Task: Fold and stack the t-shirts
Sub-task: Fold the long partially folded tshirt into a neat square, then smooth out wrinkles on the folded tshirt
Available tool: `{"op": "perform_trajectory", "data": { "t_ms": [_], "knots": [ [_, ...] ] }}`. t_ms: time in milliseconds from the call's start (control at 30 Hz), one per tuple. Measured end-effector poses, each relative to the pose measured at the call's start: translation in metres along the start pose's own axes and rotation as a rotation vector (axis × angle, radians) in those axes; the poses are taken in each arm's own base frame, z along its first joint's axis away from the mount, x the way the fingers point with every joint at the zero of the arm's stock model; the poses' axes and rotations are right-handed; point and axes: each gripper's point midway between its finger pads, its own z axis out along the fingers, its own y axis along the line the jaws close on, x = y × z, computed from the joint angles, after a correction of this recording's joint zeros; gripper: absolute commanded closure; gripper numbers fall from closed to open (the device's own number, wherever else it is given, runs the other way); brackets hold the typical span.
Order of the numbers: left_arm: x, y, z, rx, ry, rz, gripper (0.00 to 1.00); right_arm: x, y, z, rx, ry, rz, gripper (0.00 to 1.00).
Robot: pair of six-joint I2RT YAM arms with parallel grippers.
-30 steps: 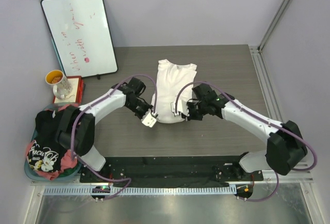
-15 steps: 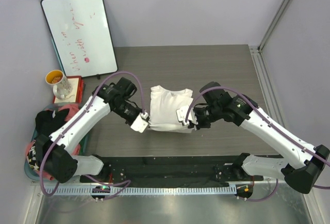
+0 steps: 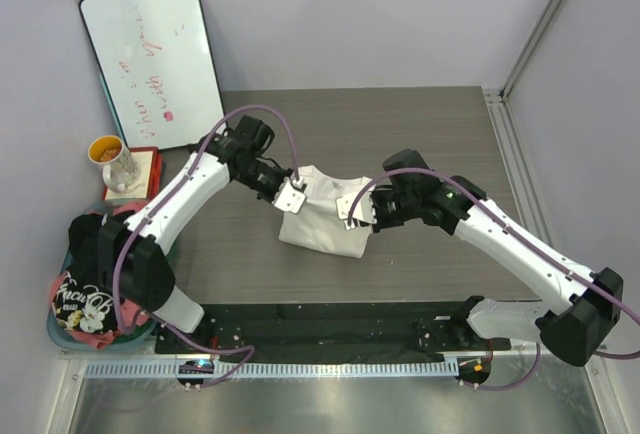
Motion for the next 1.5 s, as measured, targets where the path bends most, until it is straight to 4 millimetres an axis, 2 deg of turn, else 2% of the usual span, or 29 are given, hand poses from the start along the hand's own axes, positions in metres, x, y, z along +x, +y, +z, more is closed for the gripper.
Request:
{"op": "perform_trajectory", "data": {
  "t_ms": [67,267,433,600,667,700,733,767,800,833,867,933,1033,1167,1267,1333,1400,1500],
  "knots": [
    [0.012,0.01,0.004,-0.012,0.009,-0.002,1.0,0.009,-0.015,0.003,0.051,0.017,-0.005,0.99],
    [0.031,0.016,0.014,-0.007,0.013,-0.014,1.0,0.035,-0.048,0.016,0.121,0.056,0.015,0.99],
    [0.042,0.022,0.021,-0.004,0.013,-0.009,1.0,0.058,-0.061,0.032,0.113,0.086,0.052,0.99],
    [0.056,0.041,0.02,-0.032,0.025,-0.009,0.99,0.061,-0.069,0.034,0.123,0.082,0.043,0.99],
    [0.063,0.05,0.019,-0.063,0.033,-0.01,0.88,0.06,-0.073,0.034,0.138,0.078,0.036,0.98],
    [0.067,0.055,0.02,-0.084,0.037,-0.012,0.8,0.061,-0.076,0.034,0.145,0.077,0.035,0.94],
    [0.071,0.06,0.021,-0.109,0.045,-0.007,0.48,0.061,-0.078,0.034,0.152,0.077,0.033,0.86],
    [0.075,0.065,0.022,-0.134,0.053,0.0,0.32,0.062,-0.08,0.034,0.161,0.077,0.031,0.73],
    [0.081,0.068,0.024,-0.152,0.068,0.007,0.22,0.064,-0.082,0.035,0.166,0.083,0.031,0.51],
    [0.088,0.07,0.025,-0.163,0.082,0.005,0.04,0.067,-0.085,0.035,0.174,0.094,0.031,0.44],
    [0.095,0.072,0.027,-0.175,0.094,-0.002,0.0,0.071,-0.086,0.036,0.181,0.104,0.04,0.41],
    [0.11,0.078,0.032,-0.198,0.114,-0.018,0.0,0.08,-0.091,0.039,0.213,0.132,0.047,0.37],
    [0.136,0.093,0.04,-0.292,0.165,-0.047,0.0,0.099,-0.103,0.046,0.325,0.18,0.056,0.37],
    [0.156,0.097,0.05,-0.407,0.206,-0.062,0.0,0.128,-0.113,0.056,0.455,0.276,0.074,0.39],
    [0.159,0.099,0.053,-0.457,0.21,-0.061,0.0,0.14,-0.122,0.061,0.506,0.316,0.101,0.38],
    [0.157,0.107,0.051,-0.486,0.205,-0.041,0.0,0.143,-0.127,0.064,0.521,0.323,0.143,0.32],
    [0.153,0.116,0.047,-0.515,0.2,-0.016,0.0,0.144,-0.134,0.065,0.52,0.311,0.206,0.28],
    [0.151,0.124,0.043,-0.525,0.189,-0.006,0.0,0.137,-0.149,0.07,0.467,0.241,0.351,0.27]
  ]
}}
